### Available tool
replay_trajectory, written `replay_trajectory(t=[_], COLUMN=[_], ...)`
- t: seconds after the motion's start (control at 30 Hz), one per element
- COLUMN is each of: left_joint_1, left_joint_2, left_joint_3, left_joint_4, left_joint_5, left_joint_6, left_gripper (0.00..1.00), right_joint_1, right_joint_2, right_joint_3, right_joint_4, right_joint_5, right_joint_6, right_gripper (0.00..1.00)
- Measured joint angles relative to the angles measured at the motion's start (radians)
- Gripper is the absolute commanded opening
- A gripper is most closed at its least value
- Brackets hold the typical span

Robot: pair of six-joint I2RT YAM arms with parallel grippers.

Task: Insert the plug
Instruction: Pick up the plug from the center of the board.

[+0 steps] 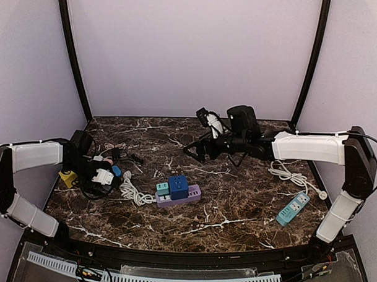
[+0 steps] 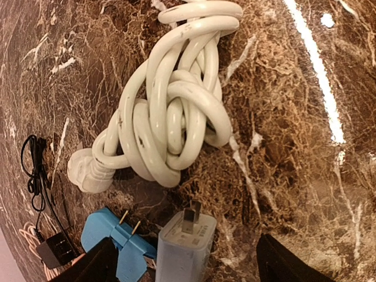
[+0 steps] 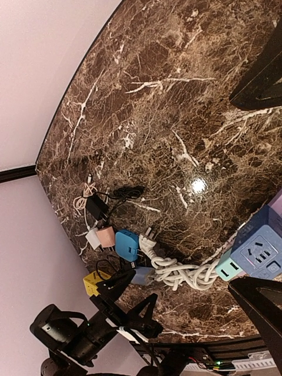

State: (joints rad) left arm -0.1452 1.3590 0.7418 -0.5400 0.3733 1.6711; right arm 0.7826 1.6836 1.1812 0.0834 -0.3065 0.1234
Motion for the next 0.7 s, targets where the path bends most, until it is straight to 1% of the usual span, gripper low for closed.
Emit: replay_trajectory(t=[0.03, 0.07, 0.1, 0.13, 0.17, 0.23, 0.33, 0.4, 0.43, 0.47, 0.53, 0.6, 0.7], left_joint_1=[0.0, 0.0, 0.0, 0.0, 0.0, 0.0, 0.0, 0.0, 0.0, 0.0, 0.0, 0.0, -0.006], left_joint_2=[0.008, 0.014, 0.02, 0.025, 0.035, 0.042, 0.056, 0.06, 0.06, 0.06, 0.06, 0.051, 0.027], left_joint_3=[-0.002, -0.003, -0.006, -0.009, -0.014, -0.018, -0.027, -0.032, -0.035, -0.037, -0.04, -0.043, -0.045], left_joint_4=[0.012, 0.022, 0.031, 0.039, 0.052, 0.061, 0.082, 0.094, 0.1, 0.106, 0.108, 0.113, 0.112], left_joint_5=[-0.003, -0.008, -0.014, -0.02, -0.029, -0.037, -0.054, -0.063, -0.068, -0.072, -0.083, -0.094, -0.103], left_joint_6=[0.003, 0.008, 0.014, 0.023, 0.038, 0.046, 0.064, 0.074, 0.076, 0.083, 0.092, 0.11, 0.124], left_gripper=[0.74, 0.71, 0.64, 0.6, 0.55, 0.49, 0.45, 0.38, 0.31, 0.27, 0.08, 0.02, 0.01], right_joint_1=[0.0, 0.0, 0.0, 0.0, 0.0, 0.0, 0.0, 0.0, 0.0, 0.0, 0.0, 0.0, 0.0], right_joint_2=[0.009, 0.017, 0.025, 0.032, 0.039, 0.042, 0.042, 0.042, 0.042, 0.042, 0.042, 0.042, 0.042], right_joint_3=[0.001, 0.001, 0.001, 0.002, 0.002, 0.002, 0.003, 0.003, 0.003, 0.003, 0.003, 0.003, 0.004], right_joint_4=[0.0, 0.0, -0.001, -0.001, -0.001, -0.001, 0.0, -0.001, 0.0, 0.0, -0.001, 0.0, -0.004], right_joint_5=[-0.006, -0.01, -0.014, -0.017, -0.02, -0.025, -0.035, -0.036, -0.037, -0.037, -0.037, -0.037, -0.032], right_joint_6=[-0.003, -0.006, -0.01, -0.012, -0.014, -0.016, -0.018, -0.018, -0.018, -0.018, -0.018, -0.018, -0.014], right_gripper=[0.99, 0.99, 0.99, 0.99, 0.99, 0.99, 0.99, 0.99, 0.99, 0.99, 0.99, 0.99, 0.99])
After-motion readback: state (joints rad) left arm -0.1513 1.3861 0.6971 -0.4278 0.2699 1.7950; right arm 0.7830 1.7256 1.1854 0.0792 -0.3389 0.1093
